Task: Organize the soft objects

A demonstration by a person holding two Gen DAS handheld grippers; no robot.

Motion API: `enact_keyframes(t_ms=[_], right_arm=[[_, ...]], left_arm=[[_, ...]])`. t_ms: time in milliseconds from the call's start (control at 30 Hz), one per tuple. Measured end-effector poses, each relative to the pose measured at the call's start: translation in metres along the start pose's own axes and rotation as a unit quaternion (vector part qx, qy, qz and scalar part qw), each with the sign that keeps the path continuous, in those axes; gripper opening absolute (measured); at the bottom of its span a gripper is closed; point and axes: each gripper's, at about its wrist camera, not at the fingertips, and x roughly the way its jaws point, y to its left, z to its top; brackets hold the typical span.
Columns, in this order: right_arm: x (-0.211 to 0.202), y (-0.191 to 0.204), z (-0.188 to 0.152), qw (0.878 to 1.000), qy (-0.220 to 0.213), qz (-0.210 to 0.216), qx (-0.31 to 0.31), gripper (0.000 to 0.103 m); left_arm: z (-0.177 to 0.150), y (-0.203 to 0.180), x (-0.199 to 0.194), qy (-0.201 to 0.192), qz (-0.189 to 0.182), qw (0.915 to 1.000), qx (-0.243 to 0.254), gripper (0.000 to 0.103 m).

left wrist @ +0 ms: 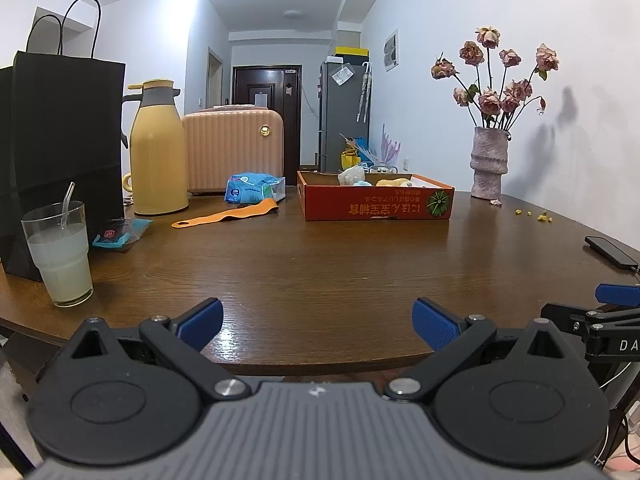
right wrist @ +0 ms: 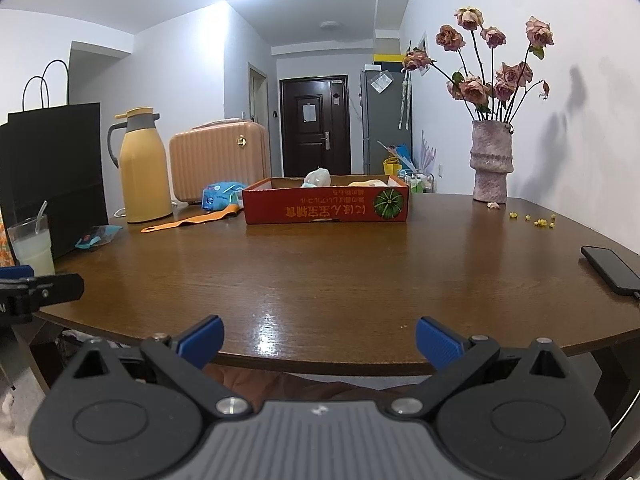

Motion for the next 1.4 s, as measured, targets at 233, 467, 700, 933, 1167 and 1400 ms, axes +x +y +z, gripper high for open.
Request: enact_keyframes(t_ms=[233,467,700,933,1167,1400], right_arm=[[0.0012,-0.0007,-0.0003,1.0,0.001,0.001,0.001,0.102],[0.0026,-0.0014,-0.0014,1.0,0.005,0.002,0.005,0.103],[0.0043,-0.0017,-0.0011,1.0,0.008,0.002,0.004,0.103],[0.0036,-0.0013,-0.0001,1.0,0.004,0.002,0.003,0.103],[0.0036,-0.0023,-0.001,1.0,0.003,0.003,0.004,0.103],[0.0016,-0.0015,-0.0016,1.0,-0.004,0.005,0.002,0.103]], left_arm=[[-0.0001,-0.0004,-0.0003,0.0,0.0,1.0,0.001,0.103],[-0.0009,-0.0011,0.0008,0.001,-0.003,1.0,0.004,0.103],[0.0003,0.0002,0.0008,0.0,0.001,1.0,0.001,0.103],[0.0001,-0.0011,0.0005,-0.001,0.0,1.0,0.003,0.103],[0.0004,0.0007,0.0011,0.0,0.002,1.0,0.001,0.103],[0.0003,0.0005,-0.0002,-0.005,-0.001,1.0,0.006,0.103]])
